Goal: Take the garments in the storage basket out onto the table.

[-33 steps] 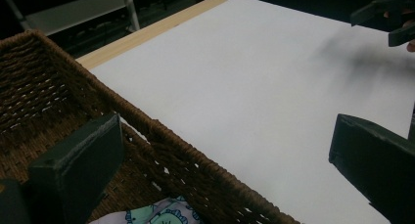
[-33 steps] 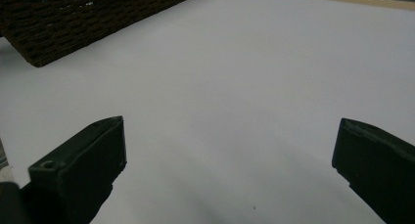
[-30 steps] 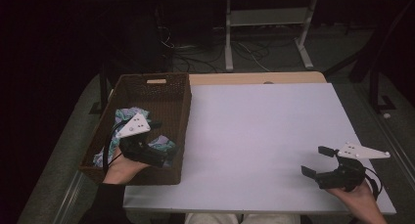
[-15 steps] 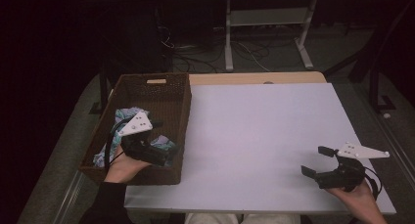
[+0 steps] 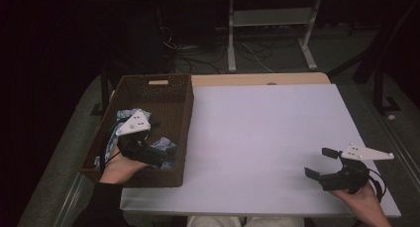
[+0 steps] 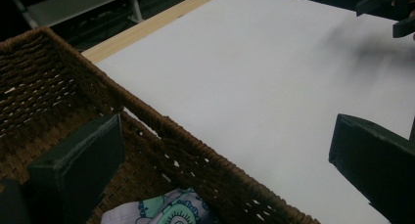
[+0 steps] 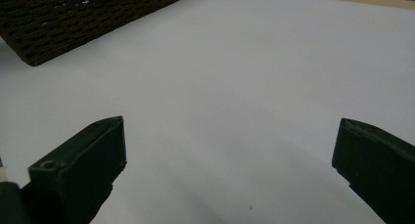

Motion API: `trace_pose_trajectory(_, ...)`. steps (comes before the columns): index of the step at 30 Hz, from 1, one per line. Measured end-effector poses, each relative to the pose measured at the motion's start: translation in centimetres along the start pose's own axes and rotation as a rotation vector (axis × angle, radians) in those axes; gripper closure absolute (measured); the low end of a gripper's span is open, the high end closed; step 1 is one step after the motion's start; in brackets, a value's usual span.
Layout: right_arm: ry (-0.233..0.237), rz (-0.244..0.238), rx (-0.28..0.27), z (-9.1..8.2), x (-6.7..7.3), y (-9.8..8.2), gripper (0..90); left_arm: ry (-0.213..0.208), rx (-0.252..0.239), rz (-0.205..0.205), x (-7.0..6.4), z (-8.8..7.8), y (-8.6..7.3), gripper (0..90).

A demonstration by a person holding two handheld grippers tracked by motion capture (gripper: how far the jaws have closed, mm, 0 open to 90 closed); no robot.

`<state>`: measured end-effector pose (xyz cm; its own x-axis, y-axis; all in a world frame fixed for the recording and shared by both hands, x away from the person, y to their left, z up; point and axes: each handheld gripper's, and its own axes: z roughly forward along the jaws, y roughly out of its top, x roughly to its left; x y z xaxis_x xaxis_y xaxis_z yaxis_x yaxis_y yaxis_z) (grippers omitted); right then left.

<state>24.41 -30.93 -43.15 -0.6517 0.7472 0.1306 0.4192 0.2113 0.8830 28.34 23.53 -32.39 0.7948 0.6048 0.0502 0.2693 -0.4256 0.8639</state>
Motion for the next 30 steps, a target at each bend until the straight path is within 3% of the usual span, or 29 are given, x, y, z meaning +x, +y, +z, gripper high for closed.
trace_pose_trajectory(12, 0.007, -0.001, 0.012, 0.2, 0.1, 0.0, 0.0, 0.033, 0.038, 0.004, 0.9, -1.5, 0.0, 0.0)
trace_pose_trajectory(30, 0.002, -0.007, 0.014, 0.3, 0.0, 0.0, 0.0, 0.084, 0.083, -0.046, 3.6, -3.7, -0.2, 0.0)
